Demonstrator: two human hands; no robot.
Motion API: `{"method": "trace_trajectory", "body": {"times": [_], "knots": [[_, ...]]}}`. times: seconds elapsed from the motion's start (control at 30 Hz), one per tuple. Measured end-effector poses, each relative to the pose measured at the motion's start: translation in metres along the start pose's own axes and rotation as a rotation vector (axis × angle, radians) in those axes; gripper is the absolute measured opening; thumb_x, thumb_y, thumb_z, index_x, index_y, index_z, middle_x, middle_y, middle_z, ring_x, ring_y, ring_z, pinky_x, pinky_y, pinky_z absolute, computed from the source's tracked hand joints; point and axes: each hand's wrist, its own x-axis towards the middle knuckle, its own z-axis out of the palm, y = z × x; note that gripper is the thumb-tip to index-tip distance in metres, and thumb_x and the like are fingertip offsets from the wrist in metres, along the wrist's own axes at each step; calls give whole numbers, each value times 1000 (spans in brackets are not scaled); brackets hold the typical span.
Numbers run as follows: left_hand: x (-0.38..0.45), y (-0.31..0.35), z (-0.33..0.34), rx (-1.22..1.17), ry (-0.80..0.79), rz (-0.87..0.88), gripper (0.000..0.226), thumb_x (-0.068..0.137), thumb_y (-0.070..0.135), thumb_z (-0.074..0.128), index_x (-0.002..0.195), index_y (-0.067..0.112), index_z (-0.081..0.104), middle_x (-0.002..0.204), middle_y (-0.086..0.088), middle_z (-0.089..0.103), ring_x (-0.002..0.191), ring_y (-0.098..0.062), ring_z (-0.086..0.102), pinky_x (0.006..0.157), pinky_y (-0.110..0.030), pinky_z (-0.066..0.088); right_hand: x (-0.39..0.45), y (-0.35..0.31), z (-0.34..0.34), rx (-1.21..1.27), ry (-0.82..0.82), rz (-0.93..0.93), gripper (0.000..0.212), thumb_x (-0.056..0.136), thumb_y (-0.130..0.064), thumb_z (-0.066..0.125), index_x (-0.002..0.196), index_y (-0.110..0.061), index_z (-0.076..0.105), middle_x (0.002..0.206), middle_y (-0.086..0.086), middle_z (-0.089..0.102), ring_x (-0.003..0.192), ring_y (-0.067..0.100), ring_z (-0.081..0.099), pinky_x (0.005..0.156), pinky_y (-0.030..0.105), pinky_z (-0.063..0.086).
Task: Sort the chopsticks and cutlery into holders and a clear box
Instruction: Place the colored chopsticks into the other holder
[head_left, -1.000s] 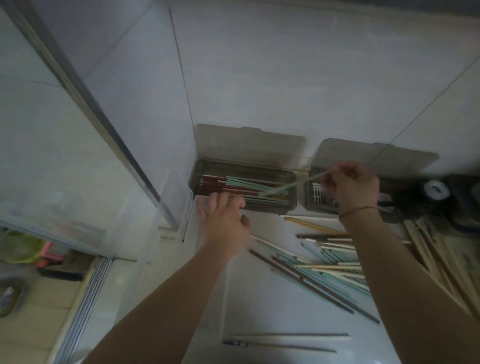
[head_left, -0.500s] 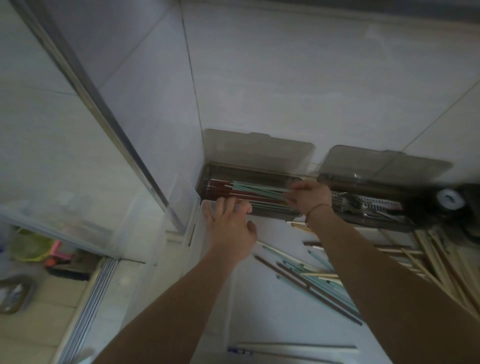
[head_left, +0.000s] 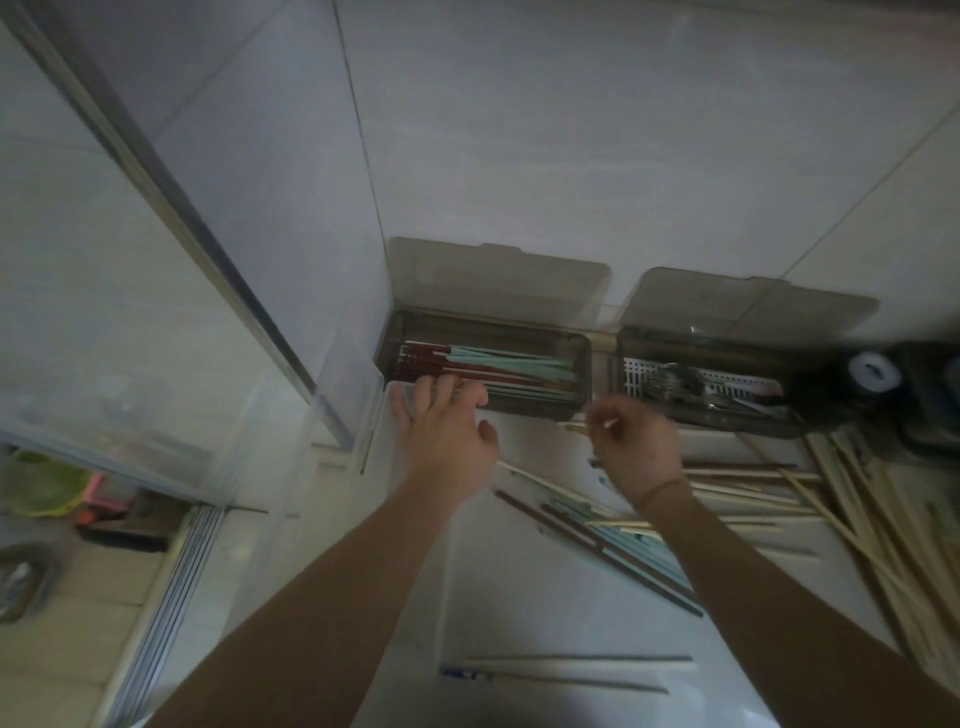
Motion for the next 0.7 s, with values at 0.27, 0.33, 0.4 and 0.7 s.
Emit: {"method": "trace_trajectory", "body": {"times": [0.27,0.33,0.4,0.7], "knots": [[0,-1,4,-7,12,-9,26,79,32,65,104,32,56,113,6,51,119,-24,37,117,-55,8,-79,32,17,-545,-244,-403,25,78,-43,47,79,-28,67,78,-6,62,60,21,63,40,28,47],[1,0,4,4,8,-13,26,80,33,64,104,34,55,113,6,50,120,-24,36,117,-55,9,-91,29,23,-636,-273,-420,21,74,-46,56,76,-28,67,77,-5,62,57,20,62,36,27,44],[1,0,4,12,1,-13,26,80,33,64,105,34,55,114,7,50,120,-23,36,117,-55,9,-99,26,29,-683,-274,-383,26,64,-48,74,79,-28,67,79,-3,63,60,20,63,36,27,42],[1,0,3,39,-2,-4,26,81,35,63,105,35,55,114,8,51,120,-23,37,117,-55,12,-110,24,45,-691,-262,-270,29,58,-27,87,79,-20,68,79,2,62,66,26,63,34,29,41]]}}
